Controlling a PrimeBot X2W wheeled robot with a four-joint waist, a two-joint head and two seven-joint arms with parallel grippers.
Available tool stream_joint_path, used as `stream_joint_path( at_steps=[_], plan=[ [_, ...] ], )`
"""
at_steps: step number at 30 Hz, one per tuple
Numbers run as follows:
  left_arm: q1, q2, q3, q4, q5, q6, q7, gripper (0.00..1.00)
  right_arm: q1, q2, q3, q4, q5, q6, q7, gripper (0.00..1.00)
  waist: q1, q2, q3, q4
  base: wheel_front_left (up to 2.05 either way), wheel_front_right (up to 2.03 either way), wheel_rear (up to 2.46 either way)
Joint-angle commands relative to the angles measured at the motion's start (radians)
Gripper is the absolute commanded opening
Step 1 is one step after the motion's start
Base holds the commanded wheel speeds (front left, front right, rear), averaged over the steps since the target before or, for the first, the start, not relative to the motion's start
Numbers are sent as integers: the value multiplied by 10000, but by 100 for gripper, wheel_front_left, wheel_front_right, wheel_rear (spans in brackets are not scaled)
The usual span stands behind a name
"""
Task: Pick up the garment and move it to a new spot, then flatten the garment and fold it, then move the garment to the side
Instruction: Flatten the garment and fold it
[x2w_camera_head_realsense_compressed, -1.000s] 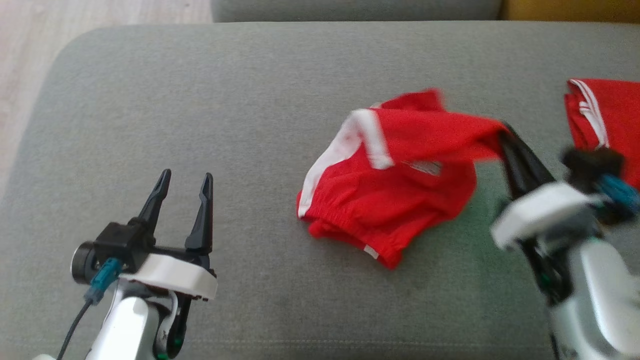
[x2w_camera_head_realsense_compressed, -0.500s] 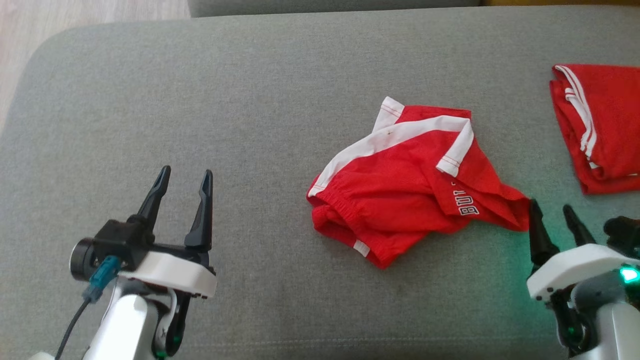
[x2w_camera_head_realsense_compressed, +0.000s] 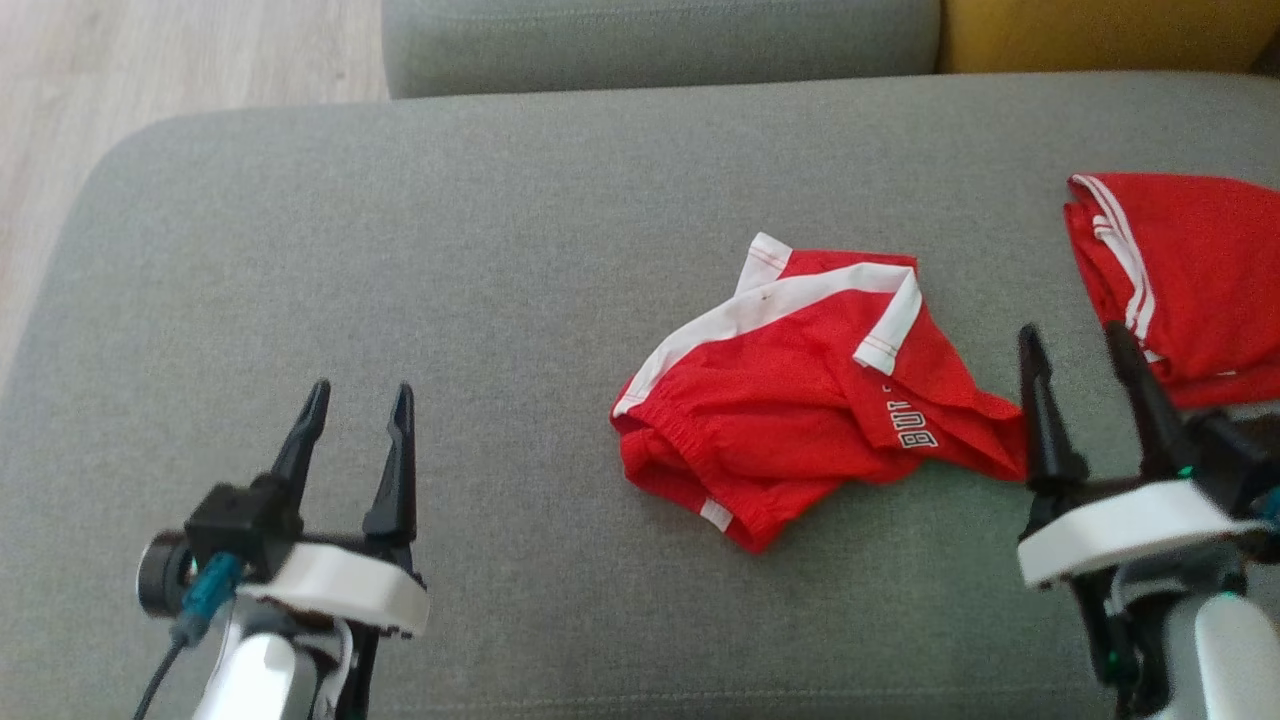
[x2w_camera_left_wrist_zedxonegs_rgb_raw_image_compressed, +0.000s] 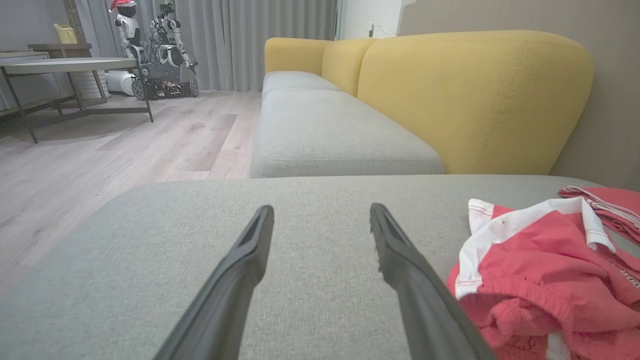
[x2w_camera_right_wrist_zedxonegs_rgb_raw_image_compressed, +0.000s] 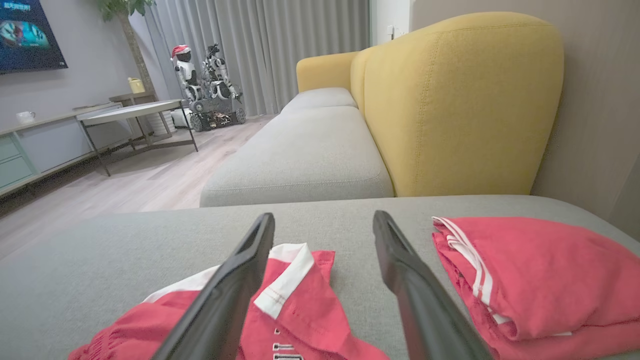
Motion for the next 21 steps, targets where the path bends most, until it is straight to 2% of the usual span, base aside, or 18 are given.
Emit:
stream_joint_path(
  at_steps=[1,9,21],
  plan=[
    [-152,219,376,-381,-101,62,-61,100,50,-152,379,-496,-133,-9,-16,100,0,0,-153,-10,0,0,0],
    [329,265,296,-505,-190,165,96,100,694,-122,765,-834,-280,-9,114,100,0,0,-494,-42,0,0,0],
    [364,311,172,-637,-216,235,169,100,756,-90,787,-836,-249,-9,270,100,0,0,-445,-36,0,0,0]
  ],
)
